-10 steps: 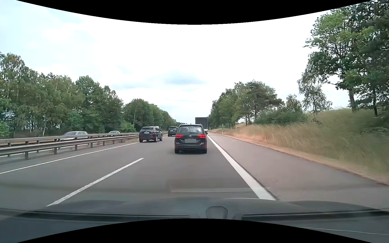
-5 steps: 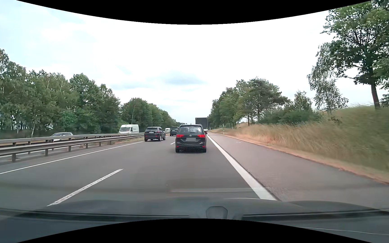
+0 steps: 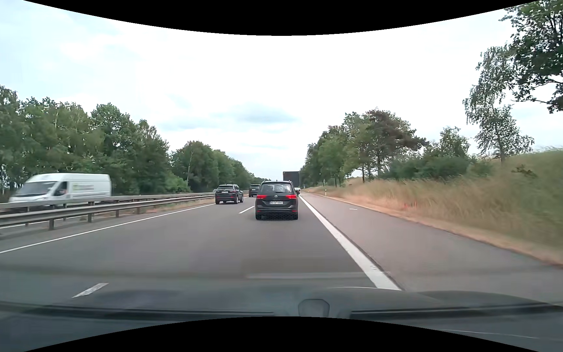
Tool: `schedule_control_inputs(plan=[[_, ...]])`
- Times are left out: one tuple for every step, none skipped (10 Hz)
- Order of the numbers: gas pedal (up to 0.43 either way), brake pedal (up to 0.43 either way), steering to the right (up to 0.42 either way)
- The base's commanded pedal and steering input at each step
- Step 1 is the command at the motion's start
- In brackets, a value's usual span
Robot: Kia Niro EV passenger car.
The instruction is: Follow the waypoints while adhering to traffic rules and regulations
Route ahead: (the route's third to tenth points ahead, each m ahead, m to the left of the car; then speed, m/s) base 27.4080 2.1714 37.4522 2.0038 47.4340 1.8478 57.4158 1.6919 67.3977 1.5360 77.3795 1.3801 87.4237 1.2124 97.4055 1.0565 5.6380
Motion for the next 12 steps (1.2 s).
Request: schedule_control_inputs(plan=[[0.130,0.000,-0.002],[0.130,0.000,-0.002],[0.138,0.000,-0.002],[0.138,0.000,-0.002],[0.150,0.000,-0.002],[0.157,0.000,-0.002],[0.169,0.000,-0.002],[0.177,0.000,-0.001],[0.177,0.000,-0.001],[0.189,0.000,-0.001],[0.209,0.000,-0.001],[0.209,0.000,-0.001]])
